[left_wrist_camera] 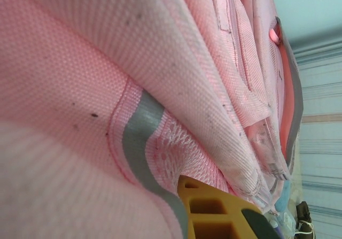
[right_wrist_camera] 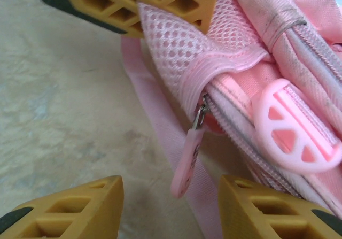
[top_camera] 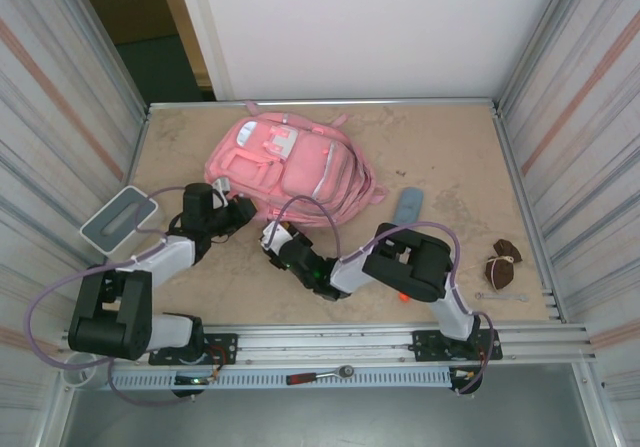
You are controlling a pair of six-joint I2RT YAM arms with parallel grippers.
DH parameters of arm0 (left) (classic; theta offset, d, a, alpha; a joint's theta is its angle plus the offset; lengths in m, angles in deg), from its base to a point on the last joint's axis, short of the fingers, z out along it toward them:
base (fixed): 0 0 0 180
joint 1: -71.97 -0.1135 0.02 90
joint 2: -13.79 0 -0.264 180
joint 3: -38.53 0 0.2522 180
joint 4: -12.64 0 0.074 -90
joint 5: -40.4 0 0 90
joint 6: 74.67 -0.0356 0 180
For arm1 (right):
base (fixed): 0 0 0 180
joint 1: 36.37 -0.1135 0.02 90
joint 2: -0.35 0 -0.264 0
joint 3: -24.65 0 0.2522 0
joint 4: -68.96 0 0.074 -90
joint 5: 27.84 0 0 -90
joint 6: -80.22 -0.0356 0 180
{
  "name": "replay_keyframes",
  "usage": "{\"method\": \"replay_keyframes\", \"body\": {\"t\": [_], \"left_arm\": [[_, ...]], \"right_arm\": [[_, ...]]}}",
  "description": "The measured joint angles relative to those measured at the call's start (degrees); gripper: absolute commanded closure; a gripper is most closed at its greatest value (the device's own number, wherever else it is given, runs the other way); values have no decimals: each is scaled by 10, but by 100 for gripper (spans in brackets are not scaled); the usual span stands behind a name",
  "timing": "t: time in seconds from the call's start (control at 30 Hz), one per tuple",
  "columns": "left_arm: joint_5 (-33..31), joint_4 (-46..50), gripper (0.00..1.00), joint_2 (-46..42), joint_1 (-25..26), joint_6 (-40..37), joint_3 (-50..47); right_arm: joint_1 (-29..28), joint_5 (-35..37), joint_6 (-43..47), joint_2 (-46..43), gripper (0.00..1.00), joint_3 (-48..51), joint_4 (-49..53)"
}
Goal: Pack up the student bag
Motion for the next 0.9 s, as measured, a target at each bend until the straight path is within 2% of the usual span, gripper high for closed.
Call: {"method": "replay_keyframes", "body": {"t": [0.2,0.53,0.8,0.9], "left_arm": [[-1,5,99,-9,0,0,0],[-4,0,99,-10,0,0,-1],[-5,-5,98,-10,3,0,-4],[-5,-4,99,-10,4,-2,-5]], "right_arm": [[10,13,-4,20,62,-24,-11],[11,49,-7,38,67,-52,-12],[15,71,-20,38,100,-52,-16],[14,67,-19,37,100,-42,-25]]}}
